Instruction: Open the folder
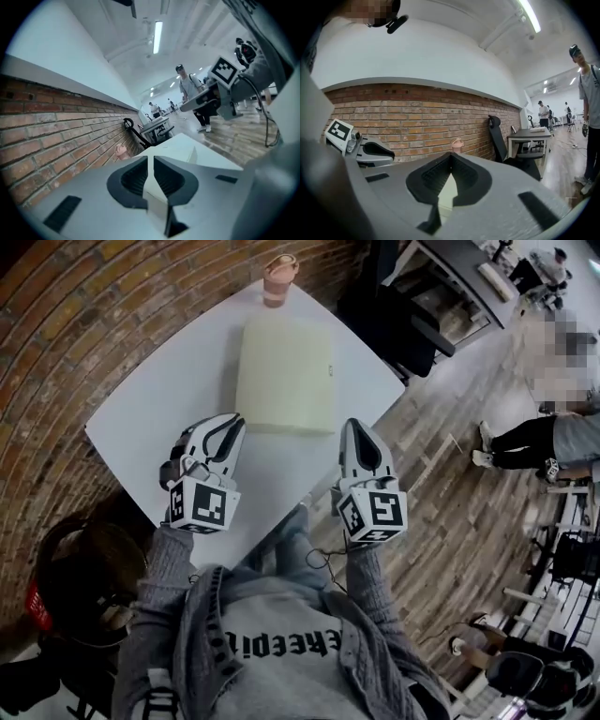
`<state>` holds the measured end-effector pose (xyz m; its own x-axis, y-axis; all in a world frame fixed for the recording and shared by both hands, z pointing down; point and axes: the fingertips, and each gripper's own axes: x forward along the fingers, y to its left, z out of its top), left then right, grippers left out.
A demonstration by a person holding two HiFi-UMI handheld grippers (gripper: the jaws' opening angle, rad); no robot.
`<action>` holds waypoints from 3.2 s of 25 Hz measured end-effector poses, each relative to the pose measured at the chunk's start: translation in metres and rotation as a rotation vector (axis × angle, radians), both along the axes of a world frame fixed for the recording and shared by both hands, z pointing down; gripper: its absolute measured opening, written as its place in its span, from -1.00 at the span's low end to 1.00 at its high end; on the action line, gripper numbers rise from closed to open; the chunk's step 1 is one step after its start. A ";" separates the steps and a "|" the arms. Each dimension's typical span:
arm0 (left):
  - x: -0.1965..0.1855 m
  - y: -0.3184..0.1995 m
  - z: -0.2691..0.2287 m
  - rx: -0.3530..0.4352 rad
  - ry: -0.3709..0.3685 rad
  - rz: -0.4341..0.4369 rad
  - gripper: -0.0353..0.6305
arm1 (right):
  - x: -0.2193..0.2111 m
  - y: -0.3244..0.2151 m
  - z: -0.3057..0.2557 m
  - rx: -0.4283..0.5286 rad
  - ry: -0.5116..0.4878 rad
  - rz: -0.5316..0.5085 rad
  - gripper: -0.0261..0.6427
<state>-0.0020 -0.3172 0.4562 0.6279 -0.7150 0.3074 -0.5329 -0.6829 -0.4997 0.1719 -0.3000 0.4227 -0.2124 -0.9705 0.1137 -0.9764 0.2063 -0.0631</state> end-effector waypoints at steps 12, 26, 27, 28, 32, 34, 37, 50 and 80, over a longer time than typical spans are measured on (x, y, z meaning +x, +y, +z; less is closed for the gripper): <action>0.043 -0.009 0.088 0.009 -0.358 0.135 -0.75 | 0.009 -0.034 0.045 -0.095 0.013 -0.058 -0.91; 0.058 -0.020 0.138 0.053 -0.595 0.154 -0.65 | 0.023 -0.024 0.066 -0.129 0.004 -0.043 -0.91; 0.059 -0.021 0.140 0.058 -0.602 0.154 -0.65 | 0.025 -0.024 0.068 -0.131 0.004 -0.040 -0.91; 0.060 -0.022 0.141 0.062 -0.610 0.152 -0.65 | 0.027 -0.023 0.070 -0.134 0.004 -0.037 -0.91; 0.067 -0.024 0.140 0.067 -0.627 0.147 -0.65 | 0.036 -0.020 0.072 -0.139 0.002 -0.024 -0.91; 0.070 -0.023 0.138 0.064 -0.634 0.144 -0.65 | 0.039 -0.018 0.072 -0.141 0.002 -0.020 -0.91; 0.074 -0.025 0.139 0.077 -0.653 0.145 -0.65 | 0.042 -0.018 0.074 -0.143 0.001 -0.016 -0.91; 0.081 -0.027 0.139 0.050 -0.615 0.121 -0.78 | 0.046 -0.018 0.072 -0.140 0.000 -0.015 -0.91; 0.077 -0.024 0.138 -0.180 -0.387 0.119 -0.82 | 0.038 -0.025 0.126 -0.261 -0.038 -0.038 -0.91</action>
